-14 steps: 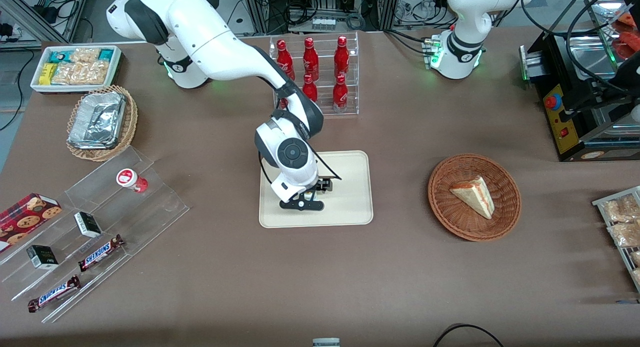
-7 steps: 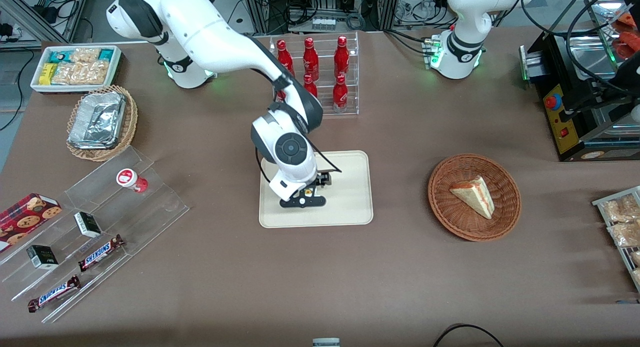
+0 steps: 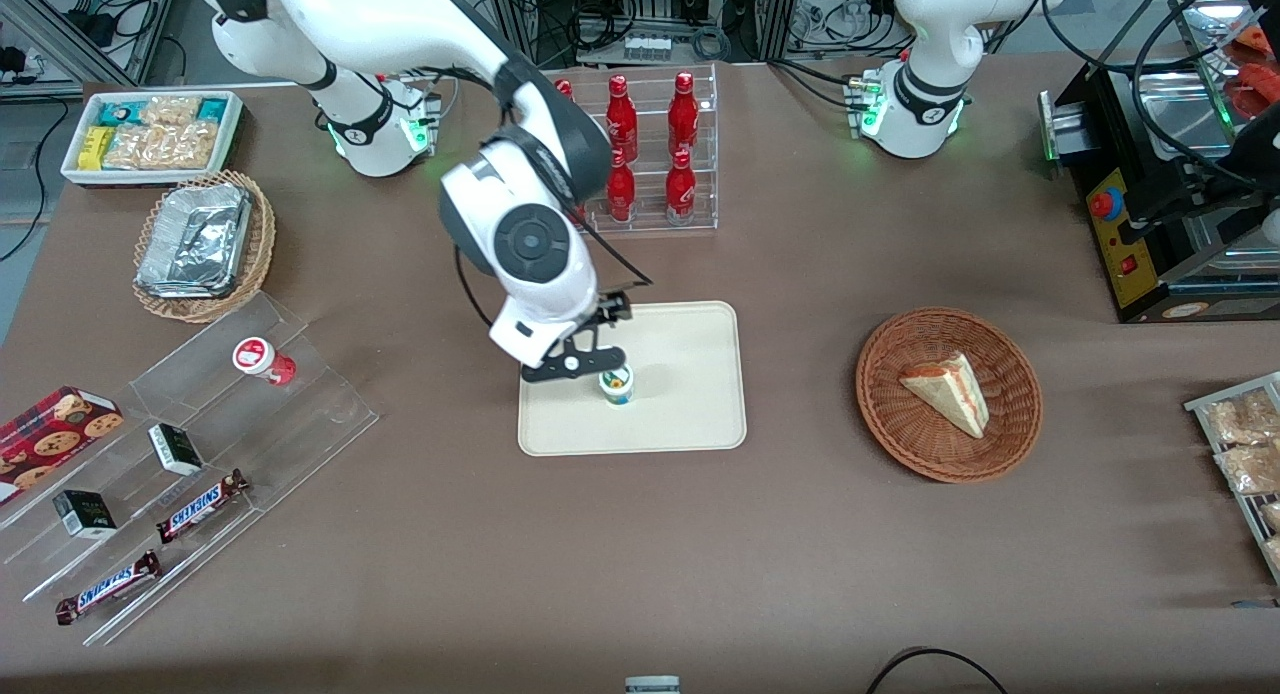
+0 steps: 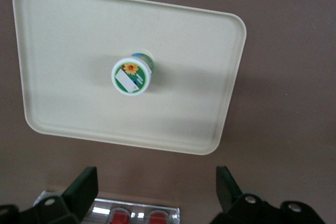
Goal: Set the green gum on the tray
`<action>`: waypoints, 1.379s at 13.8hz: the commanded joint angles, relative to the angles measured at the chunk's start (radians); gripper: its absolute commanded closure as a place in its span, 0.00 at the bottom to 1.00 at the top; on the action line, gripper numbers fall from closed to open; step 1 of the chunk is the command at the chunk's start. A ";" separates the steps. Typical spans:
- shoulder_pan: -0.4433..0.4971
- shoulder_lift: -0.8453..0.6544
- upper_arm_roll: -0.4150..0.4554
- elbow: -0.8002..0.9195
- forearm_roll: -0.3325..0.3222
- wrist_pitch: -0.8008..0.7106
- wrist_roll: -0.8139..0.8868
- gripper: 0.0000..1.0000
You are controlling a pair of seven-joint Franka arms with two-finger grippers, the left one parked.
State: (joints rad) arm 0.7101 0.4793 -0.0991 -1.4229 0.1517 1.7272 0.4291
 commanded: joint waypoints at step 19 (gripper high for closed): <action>-0.639 -0.401 0.021 -0.278 -0.067 -0.110 -0.358 0.00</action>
State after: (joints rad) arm 0.1123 0.1446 -0.0975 -1.6397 0.0966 1.5862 0.0972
